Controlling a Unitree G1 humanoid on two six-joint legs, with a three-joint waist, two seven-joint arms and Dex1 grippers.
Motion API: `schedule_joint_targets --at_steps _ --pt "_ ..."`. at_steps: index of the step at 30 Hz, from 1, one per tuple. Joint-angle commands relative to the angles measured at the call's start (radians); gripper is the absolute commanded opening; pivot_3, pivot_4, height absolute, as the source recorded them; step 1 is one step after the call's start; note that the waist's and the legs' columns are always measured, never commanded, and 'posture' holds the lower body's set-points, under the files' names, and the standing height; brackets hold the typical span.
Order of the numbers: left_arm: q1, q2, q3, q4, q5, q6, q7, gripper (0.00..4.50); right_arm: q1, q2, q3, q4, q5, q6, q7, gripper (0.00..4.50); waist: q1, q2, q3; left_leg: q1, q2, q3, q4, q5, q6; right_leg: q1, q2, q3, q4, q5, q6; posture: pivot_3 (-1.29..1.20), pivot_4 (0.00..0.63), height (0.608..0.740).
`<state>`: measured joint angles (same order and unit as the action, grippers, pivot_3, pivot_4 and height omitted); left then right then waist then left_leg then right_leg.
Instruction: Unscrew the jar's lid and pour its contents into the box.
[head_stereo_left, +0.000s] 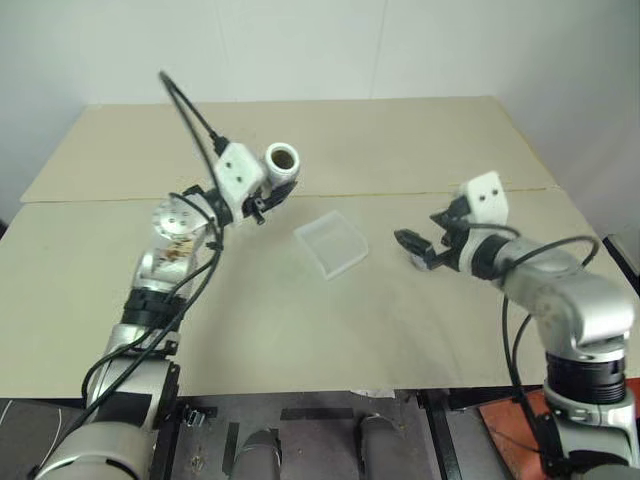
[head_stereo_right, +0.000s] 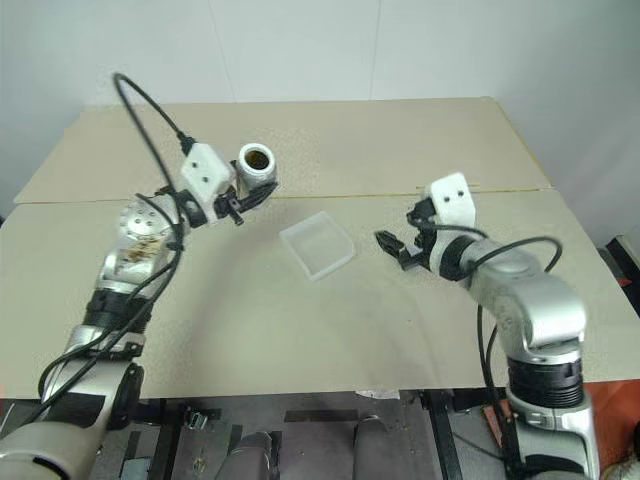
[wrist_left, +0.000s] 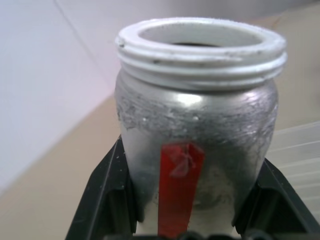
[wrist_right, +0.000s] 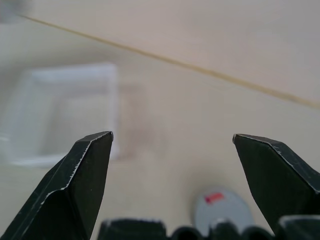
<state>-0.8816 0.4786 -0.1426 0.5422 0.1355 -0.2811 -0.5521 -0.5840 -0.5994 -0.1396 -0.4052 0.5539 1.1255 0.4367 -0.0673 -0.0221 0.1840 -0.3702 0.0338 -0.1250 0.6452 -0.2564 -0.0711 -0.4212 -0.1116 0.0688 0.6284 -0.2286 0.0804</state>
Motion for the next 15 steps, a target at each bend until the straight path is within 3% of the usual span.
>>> schedule_joint_targets --at_steps 1,3,4,6,10,15 --pt "-0.140 0.066 -0.188 0.172 0.405 -0.296 0.374 1.94 -0.081 -0.040 -0.056 -0.055 0.132 0.108 0.073 4.48 0.002 -0.001 0.000 0.000 0.000 0.000 0.000 0.000 0.000 0.000 0.000 0.000 0.000 0.000 0.000 0.00 0.150 0.740" --pt "-0.231 0.090 -0.314 0.261 0.619 -0.345 0.610 1.94 -0.114 -0.071 -0.051 -0.064 0.174 0.153 0.099 4.48 0.009 -0.001 0.000 -0.001 0.000 0.000 0.000 0.000 0.000 -0.001 0.000 0.000 0.000 0.000 0.000 0.00 0.150 0.740" --pt "-0.300 0.104 -0.440 0.298 0.809 -0.299 0.811 1.94 -0.130 -0.090 -0.042 -0.065 0.199 0.174 0.123 4.48 0.015 -0.001 0.001 -0.002 -0.001 0.000 0.000 0.000 0.000 -0.001 0.000 0.000 0.000 0.000 0.001 0.00 0.150 0.740" --pt "-0.400 0.106 -0.619 0.376 1.057 -0.217 1.093 1.94 -0.146 -0.115 -0.029 -0.064 0.230 0.192 0.154 4.48 0.024 -0.001 0.001 -0.003 -0.001 0.000 0.000 0.000 0.000 -0.002 0.000 0.000 0.000 0.001 0.002 0.00 0.150 0.740" --pt "-0.486 0.037 -0.764 0.500 1.188 -0.198 1.282 1.94 -0.155 -0.108 -0.023 -0.067 0.245 0.188 0.142 4.48 0.032 -0.001 0.001 -0.005 -0.002 0.000 0.000 0.000 0.000 -0.002 -0.001 0.000 0.000 0.001 0.003 0.00 0.150 0.740" --pt "-0.523 -0.027 -0.880 0.588 1.293 -0.133 1.388 1.94 -0.170 -0.078 -0.053 -0.077 0.280 0.202 0.104 4.48 0.034 -0.001 0.001 -0.008 -0.002 0.000 0.000 0.000 0.000 -0.005 -0.001 0.000 0.002 0.001 0.003 0.00 0.150 0.740"
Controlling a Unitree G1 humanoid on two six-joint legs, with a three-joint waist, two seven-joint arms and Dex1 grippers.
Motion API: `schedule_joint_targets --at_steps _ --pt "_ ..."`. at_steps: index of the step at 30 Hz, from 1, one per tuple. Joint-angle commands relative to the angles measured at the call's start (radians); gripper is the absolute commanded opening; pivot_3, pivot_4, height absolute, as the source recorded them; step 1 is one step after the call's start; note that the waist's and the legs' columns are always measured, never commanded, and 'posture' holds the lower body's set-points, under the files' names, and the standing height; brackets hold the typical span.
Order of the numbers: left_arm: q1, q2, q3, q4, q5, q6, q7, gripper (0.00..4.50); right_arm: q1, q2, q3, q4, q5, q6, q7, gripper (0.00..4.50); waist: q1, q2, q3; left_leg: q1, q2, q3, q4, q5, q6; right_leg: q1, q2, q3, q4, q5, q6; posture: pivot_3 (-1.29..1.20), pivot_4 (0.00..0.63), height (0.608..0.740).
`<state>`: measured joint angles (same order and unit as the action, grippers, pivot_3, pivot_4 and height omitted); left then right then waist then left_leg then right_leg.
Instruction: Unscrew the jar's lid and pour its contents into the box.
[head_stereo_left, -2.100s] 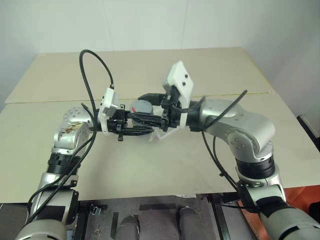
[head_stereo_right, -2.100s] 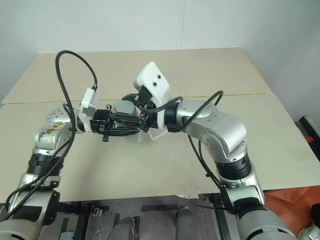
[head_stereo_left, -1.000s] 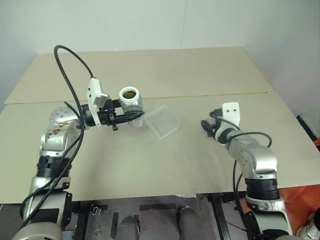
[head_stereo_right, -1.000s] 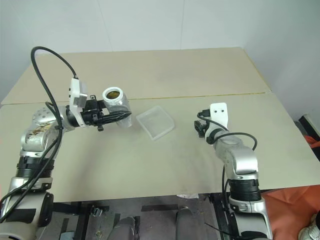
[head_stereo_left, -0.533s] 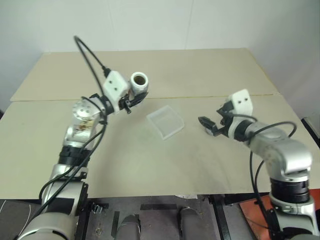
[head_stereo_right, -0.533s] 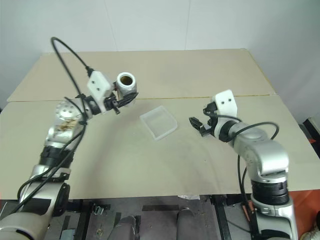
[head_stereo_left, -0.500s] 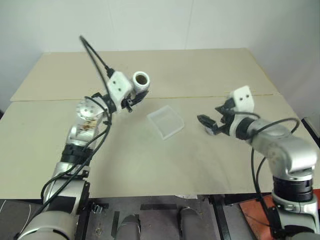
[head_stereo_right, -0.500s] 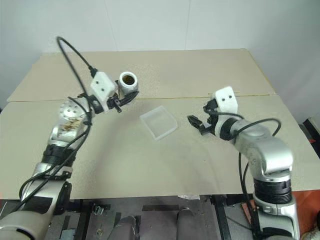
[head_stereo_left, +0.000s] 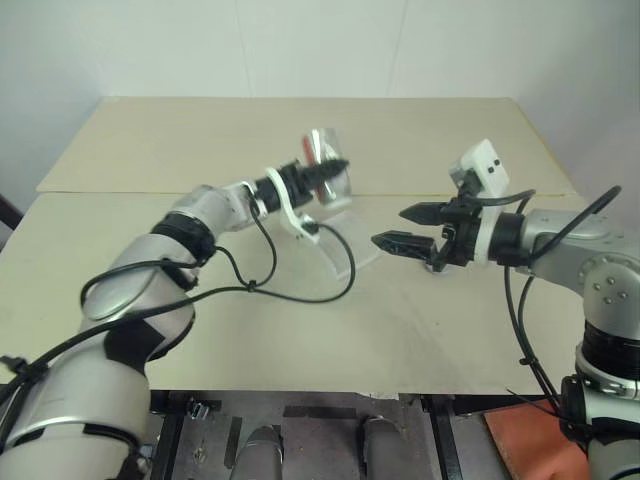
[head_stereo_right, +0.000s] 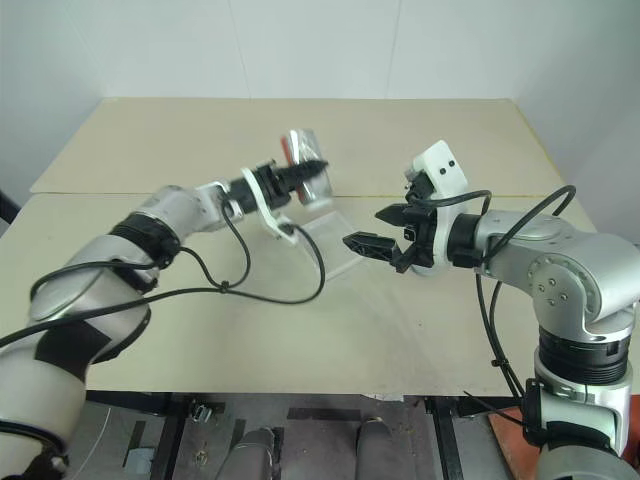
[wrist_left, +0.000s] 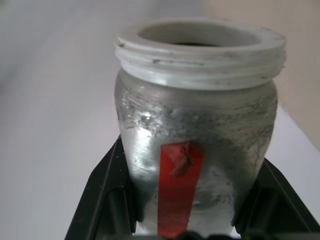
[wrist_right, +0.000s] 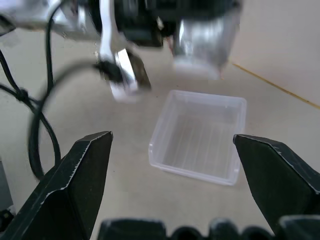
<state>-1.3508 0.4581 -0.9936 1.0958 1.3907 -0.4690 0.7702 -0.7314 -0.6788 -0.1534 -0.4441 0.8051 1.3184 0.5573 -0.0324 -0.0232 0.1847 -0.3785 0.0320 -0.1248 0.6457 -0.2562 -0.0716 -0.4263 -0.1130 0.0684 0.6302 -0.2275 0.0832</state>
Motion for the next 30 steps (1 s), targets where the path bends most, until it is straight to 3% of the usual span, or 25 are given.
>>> schedule_joint_targets --at_steps 1,8,16,19,23,26,30 --pt "-0.057 -0.025 -0.039 0.052 0.045 0.077 0.070 1.94 -0.023 0.006 -0.048 -0.046 0.040 0.012 -0.026 4.48 0.000 0.000 0.000 -0.001 0.000 0.000 0.000 0.000 0.000 -0.001 0.000 0.000 0.001 0.000 0.000 0.00 0.150 0.740" --pt "-0.083 -0.088 -0.044 0.117 0.018 0.102 0.062 1.94 -0.007 0.025 -0.090 -0.092 0.102 0.024 -0.081 4.48 0.008 0.000 0.000 -0.004 0.000 0.000 0.000 0.000 -0.001 -0.002 0.000 -0.001 0.000 0.000 0.000 0.00 0.150 0.740" --pt "-0.056 -0.014 0.076 0.100 -0.163 -0.054 -0.036 1.94 0.003 0.014 -0.092 -0.091 0.130 0.009 -0.113 4.48 0.007 0.000 0.000 -0.003 0.000 0.000 0.000 0.001 -0.001 -0.002 0.000 -0.001 0.001 0.000 0.000 0.00 0.150 0.740" --pt "-0.019 0.042 0.228 0.060 -0.364 -0.162 -0.192 1.94 0.011 0.012 -0.093 -0.092 0.132 -0.012 -0.113 4.48 0.004 0.000 0.000 -0.003 0.000 0.000 0.000 0.001 -0.002 -0.002 0.000 -0.001 0.000 0.000 0.000 0.00 0.150 0.740" --pt "0.113 0.063 0.519 -0.036 -0.814 -0.239 -0.629 1.94 0.026 0.010 -0.092 -0.094 0.128 -0.052 -0.102 4.48 0.000 0.000 0.000 -0.003 0.000 0.000 0.000 0.003 -0.006 -0.002 -0.001 -0.001 0.000 0.000 0.000 0.00 0.150 0.740" --pt "0.238 0.019 0.725 -0.209 -1.174 -0.012 -0.994 1.94 0.038 0.010 -0.082 -0.096 0.118 -0.090 -0.092 4.48 -0.002 0.000 0.000 -0.004 0.000 0.000 0.000 0.004 -0.007 -0.001 -0.001 -0.002 0.001 0.000 0.000 0.00 0.150 0.740" --pt "0.378 0.000 0.897 -0.480 -1.467 0.355 -1.247 1.94 0.066 0.010 -0.068 -0.108 0.097 -0.161 -0.076 4.48 -0.018 0.000 0.000 -0.005 0.001 -0.001 0.003 0.003 -0.006 -0.001 -0.001 -0.003 0.001 0.000 0.000 0.00 0.150 0.740"
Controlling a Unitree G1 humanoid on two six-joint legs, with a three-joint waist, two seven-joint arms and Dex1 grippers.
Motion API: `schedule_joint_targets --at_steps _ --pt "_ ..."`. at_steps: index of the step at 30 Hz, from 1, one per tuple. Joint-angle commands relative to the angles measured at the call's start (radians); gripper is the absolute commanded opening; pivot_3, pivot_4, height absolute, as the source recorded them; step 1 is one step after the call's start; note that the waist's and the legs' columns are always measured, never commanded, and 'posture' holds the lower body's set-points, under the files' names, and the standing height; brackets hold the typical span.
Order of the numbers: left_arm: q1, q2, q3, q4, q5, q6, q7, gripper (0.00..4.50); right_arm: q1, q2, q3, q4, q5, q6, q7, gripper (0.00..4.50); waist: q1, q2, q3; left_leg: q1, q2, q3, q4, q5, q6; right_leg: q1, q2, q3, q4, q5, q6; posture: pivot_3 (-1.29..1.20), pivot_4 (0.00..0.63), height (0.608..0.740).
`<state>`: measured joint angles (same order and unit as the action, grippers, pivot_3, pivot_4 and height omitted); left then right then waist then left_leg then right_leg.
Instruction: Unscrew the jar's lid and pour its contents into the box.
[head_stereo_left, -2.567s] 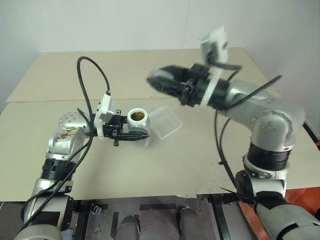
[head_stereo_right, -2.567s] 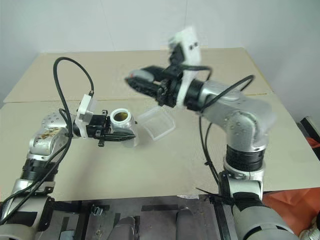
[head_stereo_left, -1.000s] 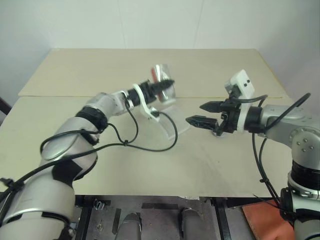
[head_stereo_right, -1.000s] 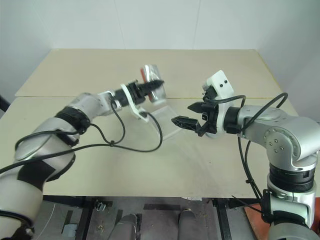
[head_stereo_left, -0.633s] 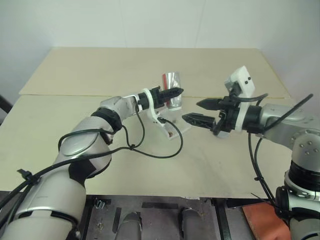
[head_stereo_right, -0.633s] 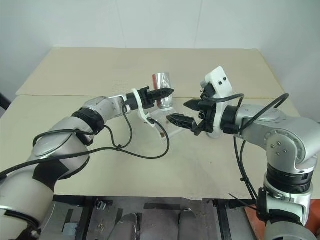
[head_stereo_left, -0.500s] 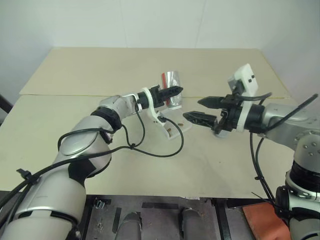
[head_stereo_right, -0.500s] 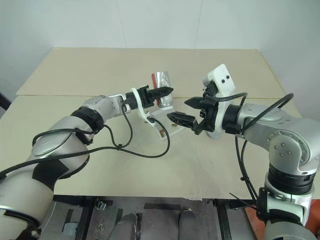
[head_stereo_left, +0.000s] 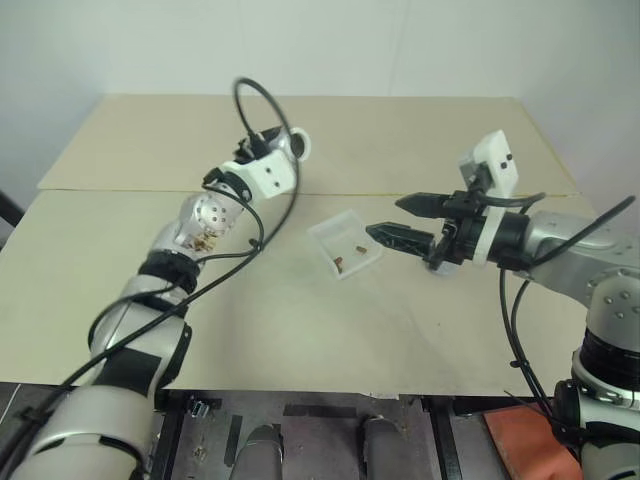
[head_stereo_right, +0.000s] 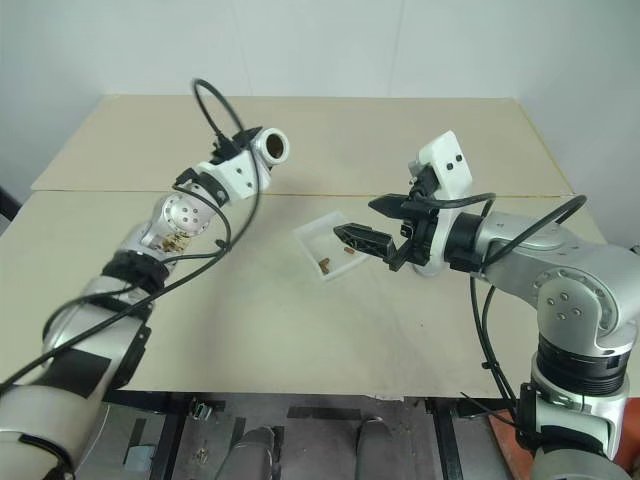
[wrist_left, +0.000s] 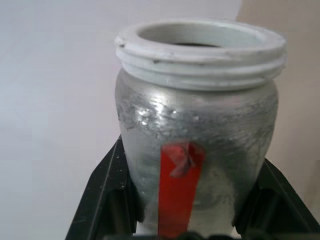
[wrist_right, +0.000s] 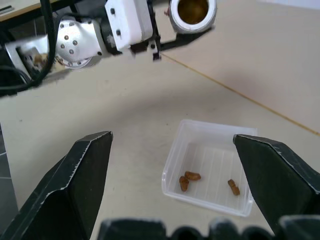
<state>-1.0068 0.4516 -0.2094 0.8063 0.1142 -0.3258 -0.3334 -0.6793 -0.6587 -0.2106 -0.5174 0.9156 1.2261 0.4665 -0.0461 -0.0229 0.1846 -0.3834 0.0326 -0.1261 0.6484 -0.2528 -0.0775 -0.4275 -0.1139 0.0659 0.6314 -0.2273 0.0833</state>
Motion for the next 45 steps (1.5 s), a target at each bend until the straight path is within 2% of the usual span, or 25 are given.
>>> schedule_joint_targets --at_steps 1,4,7,13,16,22,24,26,30,31,35,38,41,45 --pt "0.074 0.006 0.148 -0.265 -0.255 0.308 -0.175 1.94 0.025 -0.011 -0.010 -0.040 -0.019 -0.087 0.019 4.48 -0.009 0.000 0.000 0.000 0.000 0.000 0.000 0.000 0.000 0.000 0.000 0.000 0.000 0.000 0.000 0.00 0.150 0.740" --pt "0.181 0.023 0.205 -0.444 -0.356 0.548 -0.224 1.94 0.052 -0.016 0.000 -0.056 -0.038 -0.131 0.030 4.48 -0.029 0.000 0.000 0.001 0.000 0.000 0.002 0.000 0.001 0.001 0.000 0.000 0.001 0.000 0.000 0.00 0.150 0.740" --pt "0.270 0.018 0.243 -0.557 -0.386 0.654 -0.203 1.94 0.074 -0.018 0.006 -0.070 -0.047 -0.155 0.032 4.48 -0.037 0.000 0.000 0.006 0.000 0.000 0.001 -0.001 0.002 0.004 0.000 0.000 0.002 0.000 0.000 0.00 0.150 0.740" --pt "0.392 -0.052 0.304 -0.584 -0.376 0.593 -0.129 1.94 0.124 -0.018 0.028 -0.103 -0.077 -0.192 0.022 4.48 -0.028 0.000 0.000 0.010 0.000 0.000 0.001 -0.003 0.005 0.007 0.000 0.001 -0.001 0.000 0.000 0.00 0.150 0.740" --pt "0.425 -0.076 0.299 -0.554 -0.348 0.517 -0.126 1.94 0.139 -0.017 0.030 -0.117 -0.077 -0.195 0.016 4.48 -0.022 0.000 0.000 0.009 0.000 0.000 0.001 -0.003 0.005 0.007 0.000 0.001 -0.001 0.000 0.000 0.00 0.150 0.740" --pt "0.449 -0.092 0.282 -0.510 -0.323 0.475 -0.128 1.94 0.142 -0.010 0.050 -0.121 -0.087 -0.202 0.008 4.48 -0.021 0.000 0.000 0.010 0.000 0.000 0.001 -0.003 0.005 0.007 0.000 0.001 -0.002 0.000 0.000 0.00 0.150 0.740" --pt "0.454 -0.096 0.283 -0.499 -0.325 0.476 -0.135 2.68 0.136 -0.006 0.061 -0.113 -0.094 -0.209 0.009 4.50 -0.021 0.000 0.000 0.010 0.000 0.000 0.001 -0.003 0.005 0.007 0.000 0.001 -0.002 0.000 0.000 0.00 0.150 0.740" --pt "0.479 -0.093 0.286 -0.509 -0.325 0.473 -0.141 3.14 0.133 -0.002 0.070 -0.110 -0.094 -0.212 0.013 4.50 -0.022 0.000 0.000 0.010 0.000 0.000 0.001 -0.003 0.005 0.007 0.000 0.001 -0.002 0.000 0.000 0.00 0.150 0.740" --pt "0.519 -0.081 0.295 -0.545 -0.333 0.490 -0.151 4.45 0.123 -0.004 0.085 -0.099 -0.099 -0.222 0.021 4.50 -0.021 0.000 0.000 0.010 0.000 0.000 0.001 -0.003 0.005 0.007 0.000 0.001 -0.002 0.000 0.000 0.00 0.150 0.740" --pt "0.530 -0.075 0.295 -0.557 -0.334 0.496 -0.156 4.48 0.122 -0.005 0.087 -0.098 -0.099 -0.224 0.023 4.50 -0.021 0.000 0.000 0.010 0.000 0.000 0.001 -0.003 0.005 0.007 0.000 0.001 -0.002 0.000 0.000 0.00 0.150 0.740" --pt "0.607 -0.034 0.303 -0.683 -0.376 0.563 -0.213 4.48 0.118 -0.012 0.080 -0.095 -0.088 -0.224 0.037 4.50 -0.023 0.000 0.000 0.009 0.000 0.000 0.001 -0.003 0.005 0.006 0.000 0.001 -0.001 0.000 0.000 0.00 0.150 0.740" --pt "0.686 0.050 0.329 -0.845 -0.424 0.679 -0.261 4.48 0.128 -0.032 0.049 -0.095 -0.061 -0.213 0.062 4.50 -0.025 0.000 0.000 0.010 0.000 0.000 0.001 -0.003 0.005 0.007 0.000 0.001 -0.002 0.000 0.000 0.00 0.150 0.740" --pt "0.772 0.171 0.379 -1.004 -0.517 0.803 -0.355 4.48 0.180 -0.093 0.040 -0.122 -0.070 -0.227 0.112 4.50 -0.023 0.000 0.000 0.010 0.000 0.001 0.000 -0.003 0.006 0.006 0.001 0.002 -0.001 0.000 -0.001 0.00 0.150 0.740" --pt "0.894 0.403 0.555 -1.094 -0.729 0.847 -0.692 4.48 0.271 -0.170 -0.012 -0.128 -0.095 -0.283 0.179 4.50 -0.021 0.001 0.000 0.010 0.001 0.002 -0.001 -0.003 0.006 0.006 0.001 0.002 -0.002 -0.001 -0.001 0.00 0.150 0.740"
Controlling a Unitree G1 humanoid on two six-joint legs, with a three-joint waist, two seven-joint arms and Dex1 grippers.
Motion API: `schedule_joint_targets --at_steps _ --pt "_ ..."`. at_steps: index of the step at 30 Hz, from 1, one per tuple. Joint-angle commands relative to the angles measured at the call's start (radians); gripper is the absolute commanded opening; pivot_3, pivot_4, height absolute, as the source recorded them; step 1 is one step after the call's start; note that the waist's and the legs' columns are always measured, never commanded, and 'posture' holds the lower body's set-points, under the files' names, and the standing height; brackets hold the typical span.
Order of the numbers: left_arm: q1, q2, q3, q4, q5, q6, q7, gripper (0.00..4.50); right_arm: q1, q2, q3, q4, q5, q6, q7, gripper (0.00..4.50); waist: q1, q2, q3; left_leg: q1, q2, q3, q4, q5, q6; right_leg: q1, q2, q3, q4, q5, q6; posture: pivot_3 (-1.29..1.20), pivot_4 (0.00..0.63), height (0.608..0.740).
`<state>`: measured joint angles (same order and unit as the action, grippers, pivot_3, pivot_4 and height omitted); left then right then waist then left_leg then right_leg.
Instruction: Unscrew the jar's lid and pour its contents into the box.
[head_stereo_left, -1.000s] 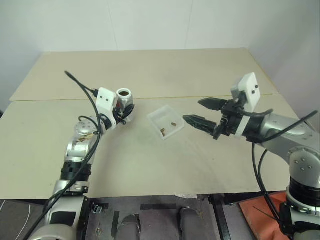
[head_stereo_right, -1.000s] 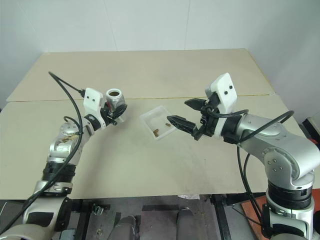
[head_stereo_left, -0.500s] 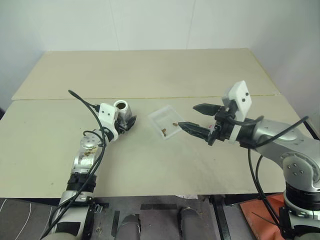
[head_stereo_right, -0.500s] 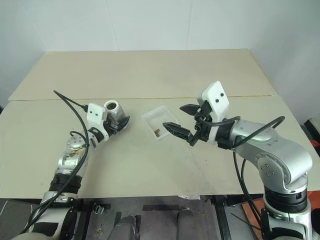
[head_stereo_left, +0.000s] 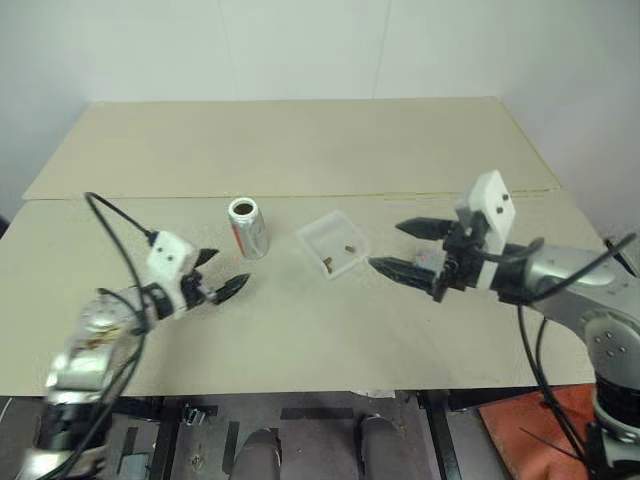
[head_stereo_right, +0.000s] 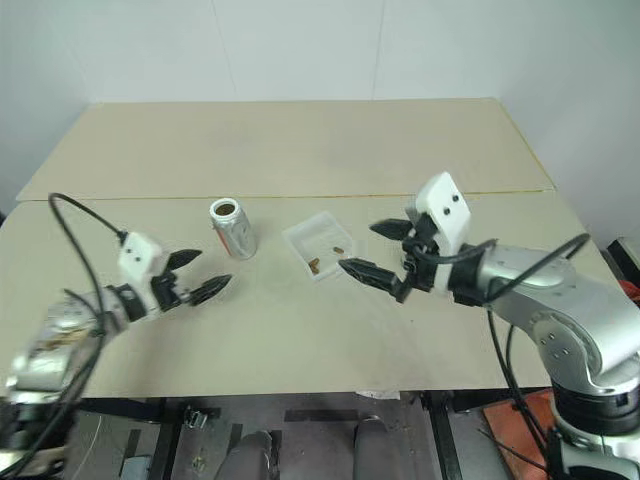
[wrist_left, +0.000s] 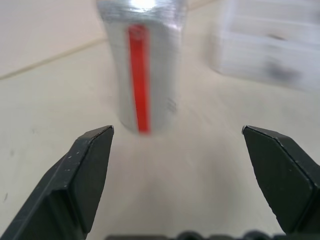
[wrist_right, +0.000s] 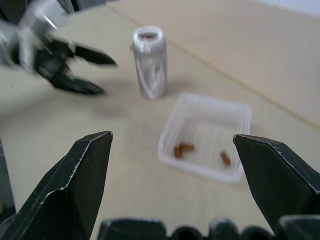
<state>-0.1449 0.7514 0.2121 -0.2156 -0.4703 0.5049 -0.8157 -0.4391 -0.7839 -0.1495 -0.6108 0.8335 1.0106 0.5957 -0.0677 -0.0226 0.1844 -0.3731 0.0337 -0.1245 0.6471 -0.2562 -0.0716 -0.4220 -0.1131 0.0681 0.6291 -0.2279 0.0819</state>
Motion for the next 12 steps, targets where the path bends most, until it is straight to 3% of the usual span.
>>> schedule_joint_targets --at_steps 1,3,12 --pt "0.045 0.148 0.190 -0.057 -0.198 0.013 -0.300 4.48 0.051 -0.063 -0.096 -0.030 -0.015 -0.083 0.071 4.50 0.002 0.000 0.000 0.000 0.000 0.000 0.000 0.000 0.000 0.000 0.000 0.000 0.000 0.000 0.000 0.00 0.150 0.740" --pt "0.043 0.200 0.255 -0.017 -0.250 -0.010 -0.405 4.48 0.080 -0.092 -0.126 -0.018 -0.020 -0.115 0.110 4.50 0.006 0.000 0.000 0.001 0.000 0.001 -0.001 0.000 0.001 0.000 0.000 0.000 0.000 -0.001 -0.001 0.00 0.150 0.740" --pt "0.048 0.207 0.317 -0.027 -0.277 -0.005 -0.388 4.48 0.120 -0.167 -0.142 0.020 -0.060 -0.217 0.224 4.50 0.015 0.000 0.000 0.003 0.001 0.002 -0.001 -0.001 0.001 0.001 0.000 0.001 -0.001 -0.001 -0.001 0.00 0.150 0.740"
